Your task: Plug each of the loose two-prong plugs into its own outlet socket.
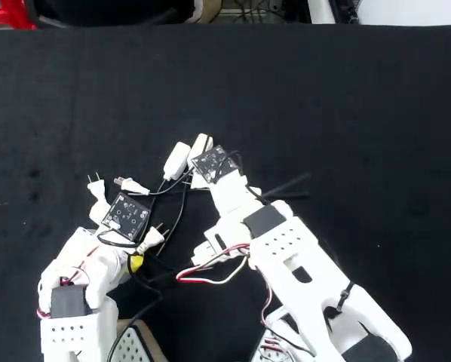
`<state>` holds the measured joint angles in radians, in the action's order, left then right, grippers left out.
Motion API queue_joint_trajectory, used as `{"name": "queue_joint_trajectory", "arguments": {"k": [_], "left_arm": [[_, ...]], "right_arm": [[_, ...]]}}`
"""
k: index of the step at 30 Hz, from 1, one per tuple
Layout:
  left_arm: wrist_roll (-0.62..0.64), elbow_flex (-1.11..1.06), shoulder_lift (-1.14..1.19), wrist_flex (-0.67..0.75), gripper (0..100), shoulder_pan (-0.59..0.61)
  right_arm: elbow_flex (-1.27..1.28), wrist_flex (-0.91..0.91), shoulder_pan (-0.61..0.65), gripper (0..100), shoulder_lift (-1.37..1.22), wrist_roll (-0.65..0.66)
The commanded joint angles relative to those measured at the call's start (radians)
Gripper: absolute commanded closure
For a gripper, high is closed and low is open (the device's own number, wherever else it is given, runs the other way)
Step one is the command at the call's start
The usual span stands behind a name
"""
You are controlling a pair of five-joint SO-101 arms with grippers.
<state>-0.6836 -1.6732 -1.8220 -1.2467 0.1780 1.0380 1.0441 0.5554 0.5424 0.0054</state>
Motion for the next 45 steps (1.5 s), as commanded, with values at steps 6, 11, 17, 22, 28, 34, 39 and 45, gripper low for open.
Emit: {"name": "queue_joint_trajectory", "arguments": {"k": [6, 11, 17, 22, 28, 34, 39, 45], "left_arm": [[0.009, 0.033, 0.000, 0.015, 67, -0.001], [0.138, 0.099, -0.002, 0.043, 67, -0.022], [0.183, 0.139, -0.002, 0.035, 67, -0.013], [0.183, 0.148, -0.002, 0.034, 67, -0.013], [0.183, 0.148, -0.002, 0.035, 67, -0.016], [0.183, 0.225, -0.002, 0.043, 67, -0.022], [0.229, 0.274, -0.002, 0.037, 67, -0.122], [0.365, 0.305, -0.002, 0.087, 67, -0.222]], "right_arm": [[0.081, -0.127, -0.003, 98.6, -0.025, 0.012], [0.013, -0.117, -0.006, 98.6, -0.024, 0.003], [-0.213, 0.189, -0.008, 98.6, -0.024, -0.046], [-0.337, 0.235, -0.008, 98.6, -0.024, -0.075], [-0.492, 0.255, -0.008, 98.6, -0.024, -0.077], [-0.685, 0.253, 0.017, 98.6, -0.024, -0.163], [-0.728, 0.210, 0.100, 98.7, 0.028, -0.250], [-0.578, 0.021, 0.132, 98.7, 0.242, -0.321]]}}
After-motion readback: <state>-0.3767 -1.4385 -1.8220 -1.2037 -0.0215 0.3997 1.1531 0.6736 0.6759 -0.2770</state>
